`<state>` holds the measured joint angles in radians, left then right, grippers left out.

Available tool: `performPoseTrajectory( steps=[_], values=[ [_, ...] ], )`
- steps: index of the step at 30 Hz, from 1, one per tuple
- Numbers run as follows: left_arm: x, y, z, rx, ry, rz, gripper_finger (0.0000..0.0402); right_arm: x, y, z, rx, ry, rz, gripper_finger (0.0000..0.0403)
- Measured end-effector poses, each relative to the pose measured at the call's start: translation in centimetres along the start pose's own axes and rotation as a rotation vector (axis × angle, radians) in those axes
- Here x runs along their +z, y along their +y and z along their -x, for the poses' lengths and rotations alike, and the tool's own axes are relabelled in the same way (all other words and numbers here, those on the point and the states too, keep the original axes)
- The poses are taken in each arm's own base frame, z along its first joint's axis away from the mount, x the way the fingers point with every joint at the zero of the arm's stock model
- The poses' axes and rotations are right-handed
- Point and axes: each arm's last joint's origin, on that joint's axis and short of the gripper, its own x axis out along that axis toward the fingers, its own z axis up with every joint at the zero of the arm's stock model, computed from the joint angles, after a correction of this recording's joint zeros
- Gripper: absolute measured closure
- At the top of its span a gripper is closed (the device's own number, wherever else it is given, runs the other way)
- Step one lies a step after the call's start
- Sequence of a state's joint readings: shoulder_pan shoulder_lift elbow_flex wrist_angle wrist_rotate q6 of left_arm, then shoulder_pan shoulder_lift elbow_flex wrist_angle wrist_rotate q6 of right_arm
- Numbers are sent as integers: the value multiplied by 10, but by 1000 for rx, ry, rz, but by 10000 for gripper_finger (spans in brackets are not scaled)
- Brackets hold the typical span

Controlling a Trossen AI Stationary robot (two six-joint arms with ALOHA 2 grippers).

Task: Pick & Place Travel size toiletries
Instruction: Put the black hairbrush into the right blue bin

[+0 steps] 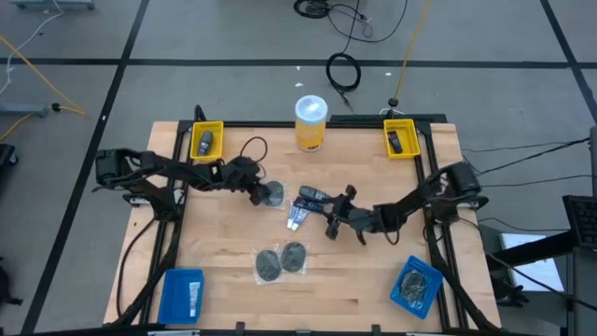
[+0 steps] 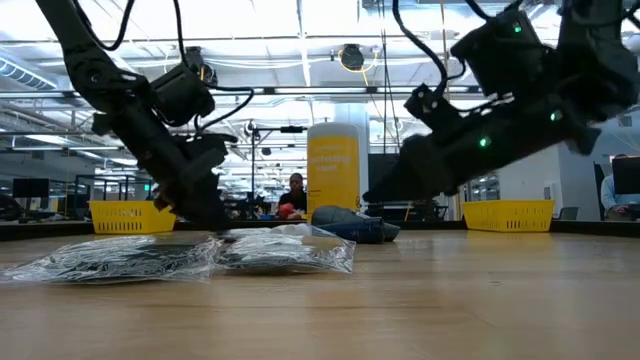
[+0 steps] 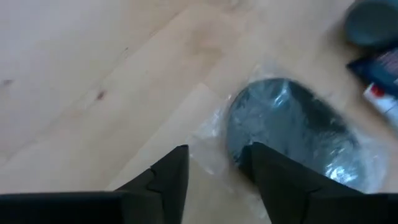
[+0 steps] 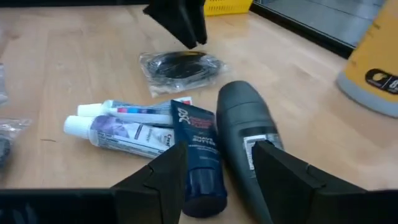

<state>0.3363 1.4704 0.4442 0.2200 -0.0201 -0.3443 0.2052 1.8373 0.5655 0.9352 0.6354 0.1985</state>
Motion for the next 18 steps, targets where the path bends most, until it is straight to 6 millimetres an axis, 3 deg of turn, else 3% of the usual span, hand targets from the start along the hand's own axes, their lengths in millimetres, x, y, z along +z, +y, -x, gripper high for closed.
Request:
performPoseTrajectory(
  steps=[6,10,14,18],
  values=[
    [11,2,-2,-111,-70,52,136,-12,3,-7,36,-18,-22,232],
    [5,-1,-14,-116,-63,11,93,-13,3,-8,36,-19,-23,232],
    [-4,-11,-30,-146,-69,-79,87,-12,3,-8,37,-24,-26,232],
    [-11,-19,-39,-166,-81,-140,117,-12,3,-8,38,-24,-25,232]
  ],
)
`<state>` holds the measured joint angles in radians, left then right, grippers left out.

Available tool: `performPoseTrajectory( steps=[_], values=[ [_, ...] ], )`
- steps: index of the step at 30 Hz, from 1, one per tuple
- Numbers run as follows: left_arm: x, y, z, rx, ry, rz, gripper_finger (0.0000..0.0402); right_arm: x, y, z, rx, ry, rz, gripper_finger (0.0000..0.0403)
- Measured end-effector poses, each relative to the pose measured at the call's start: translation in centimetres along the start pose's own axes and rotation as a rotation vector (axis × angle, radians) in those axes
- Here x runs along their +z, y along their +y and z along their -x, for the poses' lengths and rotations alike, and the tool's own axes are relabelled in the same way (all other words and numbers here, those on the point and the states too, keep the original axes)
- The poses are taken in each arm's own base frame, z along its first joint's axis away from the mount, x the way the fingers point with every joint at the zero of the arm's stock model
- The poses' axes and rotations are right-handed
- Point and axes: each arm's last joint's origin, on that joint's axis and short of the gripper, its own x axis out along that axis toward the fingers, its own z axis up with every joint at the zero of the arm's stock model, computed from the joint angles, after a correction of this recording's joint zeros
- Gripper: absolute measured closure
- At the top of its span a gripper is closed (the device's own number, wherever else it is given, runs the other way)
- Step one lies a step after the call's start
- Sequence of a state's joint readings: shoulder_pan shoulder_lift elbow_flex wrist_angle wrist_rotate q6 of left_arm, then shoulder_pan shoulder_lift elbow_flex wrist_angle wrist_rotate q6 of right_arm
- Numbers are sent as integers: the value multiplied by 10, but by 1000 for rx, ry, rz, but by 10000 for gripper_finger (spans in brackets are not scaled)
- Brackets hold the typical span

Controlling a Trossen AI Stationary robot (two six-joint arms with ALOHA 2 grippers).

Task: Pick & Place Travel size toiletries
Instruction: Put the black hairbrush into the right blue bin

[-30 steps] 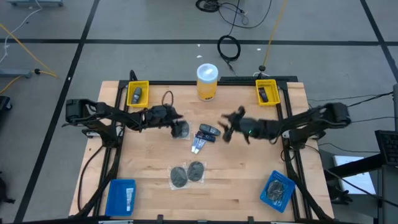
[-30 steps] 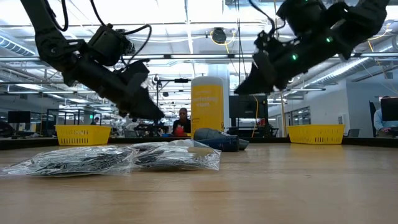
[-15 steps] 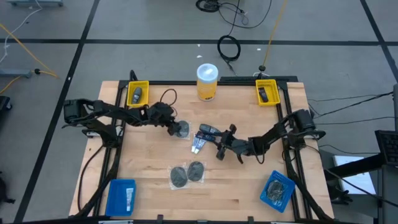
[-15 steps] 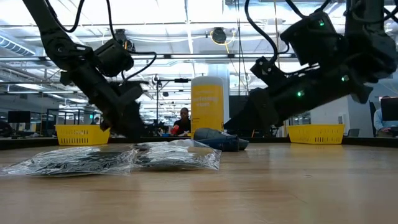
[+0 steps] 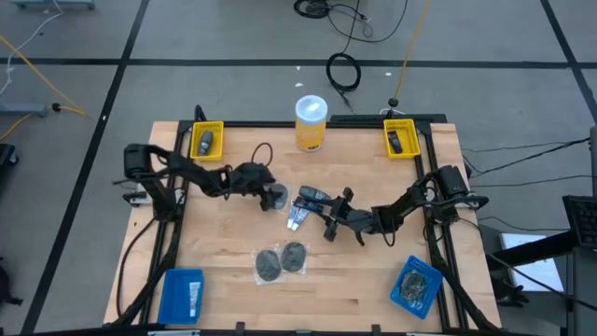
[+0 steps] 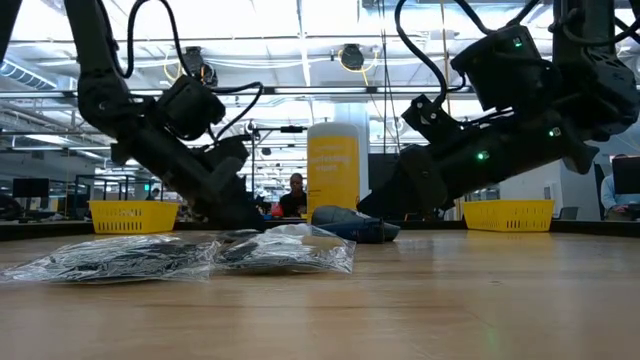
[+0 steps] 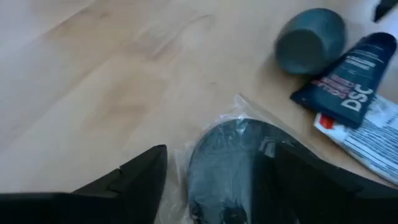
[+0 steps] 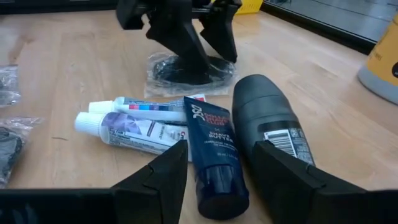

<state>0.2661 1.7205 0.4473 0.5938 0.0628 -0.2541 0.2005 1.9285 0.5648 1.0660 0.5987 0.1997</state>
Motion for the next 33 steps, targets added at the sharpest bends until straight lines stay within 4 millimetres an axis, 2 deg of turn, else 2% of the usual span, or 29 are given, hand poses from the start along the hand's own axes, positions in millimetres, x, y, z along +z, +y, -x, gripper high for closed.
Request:
performPoseTrajectory(
  steps=[5,13,19,22,27,30,33],
  values=[
    [-3,-5,-1,-29,18,-72,183,0,0,0,-1,0,2,232],
    [-1,-6,0,-37,-1,-113,315,0,0,0,-2,0,3,232],
    [6,-8,8,-42,-30,-142,382,9,1,3,6,-27,37,232],
    [13,-10,13,-49,-68,-166,399,25,1,13,19,-60,61,232],
    [22,-13,22,-56,-117,-212,392,49,-9,38,28,-82,57,232],
    [23,-16,24,-60,-124,-239,399,55,-19,53,34,-99,-1,232],
    [23,-19,25,-71,-127,-250,400,50,-27,64,36,-105,-47,232]
  ],
)
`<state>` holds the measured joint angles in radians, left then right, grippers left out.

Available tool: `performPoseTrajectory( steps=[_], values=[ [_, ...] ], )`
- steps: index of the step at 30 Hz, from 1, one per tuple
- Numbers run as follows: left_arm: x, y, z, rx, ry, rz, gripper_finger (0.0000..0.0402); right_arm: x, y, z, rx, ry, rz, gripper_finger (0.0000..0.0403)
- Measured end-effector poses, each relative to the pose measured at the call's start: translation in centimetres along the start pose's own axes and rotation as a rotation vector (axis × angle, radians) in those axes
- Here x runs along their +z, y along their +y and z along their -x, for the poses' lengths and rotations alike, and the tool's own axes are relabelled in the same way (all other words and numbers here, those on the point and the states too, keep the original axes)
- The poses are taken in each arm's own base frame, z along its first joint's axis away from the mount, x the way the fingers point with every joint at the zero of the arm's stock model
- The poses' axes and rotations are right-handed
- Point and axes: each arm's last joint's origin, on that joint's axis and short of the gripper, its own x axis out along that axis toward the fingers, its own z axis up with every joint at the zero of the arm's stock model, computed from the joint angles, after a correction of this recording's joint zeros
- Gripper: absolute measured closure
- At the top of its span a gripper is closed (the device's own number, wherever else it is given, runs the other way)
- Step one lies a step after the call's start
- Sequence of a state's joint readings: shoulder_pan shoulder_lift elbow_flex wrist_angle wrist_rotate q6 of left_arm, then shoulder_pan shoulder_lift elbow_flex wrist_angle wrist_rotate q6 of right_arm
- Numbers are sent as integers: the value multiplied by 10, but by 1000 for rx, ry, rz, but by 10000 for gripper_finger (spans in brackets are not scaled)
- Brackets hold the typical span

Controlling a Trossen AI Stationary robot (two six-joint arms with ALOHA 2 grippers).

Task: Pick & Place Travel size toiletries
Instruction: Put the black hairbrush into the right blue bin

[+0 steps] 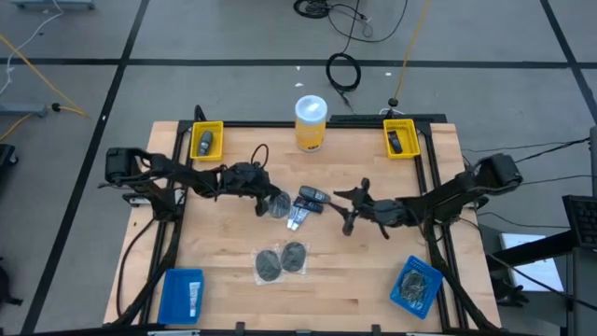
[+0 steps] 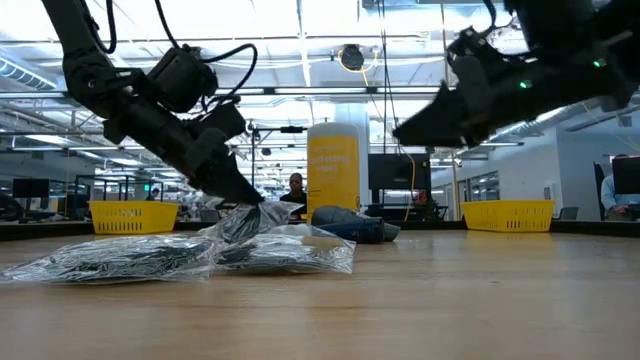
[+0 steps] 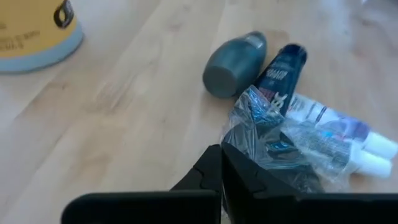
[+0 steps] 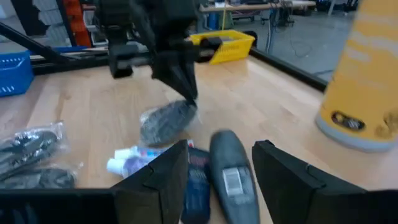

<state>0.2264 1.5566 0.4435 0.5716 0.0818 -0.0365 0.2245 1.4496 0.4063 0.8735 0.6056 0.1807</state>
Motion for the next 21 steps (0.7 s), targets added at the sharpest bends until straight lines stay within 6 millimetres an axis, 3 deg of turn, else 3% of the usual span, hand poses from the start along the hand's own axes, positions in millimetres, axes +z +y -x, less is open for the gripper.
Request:
performPoseTrajectory(
  steps=[5,10,15,21],
  values=[
    [8,-8,5,-22,-49,-18,401,-11,-9,9,6,-17,-75,232],
    [21,-17,15,-53,-128,-62,401,-22,-9,4,21,31,-107,232],
    [29,-28,18,-89,-208,-100,401,-17,-3,-21,115,58,-128,221],
    [33,-36,19,-116,-262,-116,401,-11,8,-65,140,64,-158,162]
  ],
)
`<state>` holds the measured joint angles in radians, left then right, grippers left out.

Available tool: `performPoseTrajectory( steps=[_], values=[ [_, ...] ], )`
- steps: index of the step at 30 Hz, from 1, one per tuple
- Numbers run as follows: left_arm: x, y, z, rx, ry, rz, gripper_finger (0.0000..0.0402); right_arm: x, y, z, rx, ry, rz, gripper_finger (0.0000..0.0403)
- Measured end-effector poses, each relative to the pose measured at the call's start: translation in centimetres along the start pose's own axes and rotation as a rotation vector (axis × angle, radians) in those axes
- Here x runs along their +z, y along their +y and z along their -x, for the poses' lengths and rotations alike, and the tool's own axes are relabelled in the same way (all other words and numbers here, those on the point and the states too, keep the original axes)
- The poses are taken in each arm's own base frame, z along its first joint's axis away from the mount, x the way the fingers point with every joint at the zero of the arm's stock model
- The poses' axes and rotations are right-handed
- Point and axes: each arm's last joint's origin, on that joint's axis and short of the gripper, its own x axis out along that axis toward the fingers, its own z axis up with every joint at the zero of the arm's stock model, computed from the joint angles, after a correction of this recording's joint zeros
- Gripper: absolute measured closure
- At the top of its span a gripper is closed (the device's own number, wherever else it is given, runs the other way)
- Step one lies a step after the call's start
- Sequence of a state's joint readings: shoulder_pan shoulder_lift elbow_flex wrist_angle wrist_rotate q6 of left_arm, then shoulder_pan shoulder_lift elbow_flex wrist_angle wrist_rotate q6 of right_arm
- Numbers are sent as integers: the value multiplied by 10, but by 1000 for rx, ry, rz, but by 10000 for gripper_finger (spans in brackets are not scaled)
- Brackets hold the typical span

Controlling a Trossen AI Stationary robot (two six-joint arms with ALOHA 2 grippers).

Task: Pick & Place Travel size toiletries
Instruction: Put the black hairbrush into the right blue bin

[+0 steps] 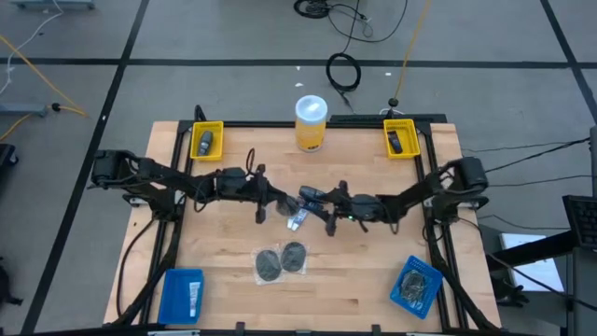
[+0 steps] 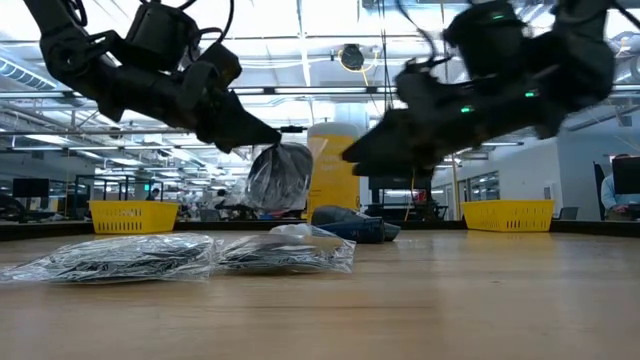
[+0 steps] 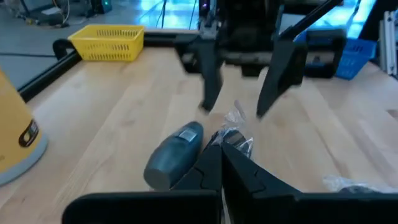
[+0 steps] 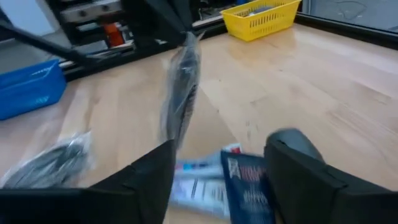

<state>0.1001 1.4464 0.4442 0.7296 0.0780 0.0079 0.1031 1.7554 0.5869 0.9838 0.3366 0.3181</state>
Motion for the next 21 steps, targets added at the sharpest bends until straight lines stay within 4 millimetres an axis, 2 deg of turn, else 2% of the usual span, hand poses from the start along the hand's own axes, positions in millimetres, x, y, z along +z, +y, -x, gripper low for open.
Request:
performPoseTrajectory(
  steps=[5,9,14,21],
  values=[
    [1,-3,0,-12,-14,-8,401,7,11,-27,53,-19,17,142],
    [2,-4,0,-16,-20,-5,401,13,17,-34,66,-46,21,161],
    [4,-6,0,-23,-43,-3,401,16,14,-37,57,-52,-10,223],
    [7,-6,0,-24,-69,29,400,16,14,-37,58,-56,27,342]
  ],
)
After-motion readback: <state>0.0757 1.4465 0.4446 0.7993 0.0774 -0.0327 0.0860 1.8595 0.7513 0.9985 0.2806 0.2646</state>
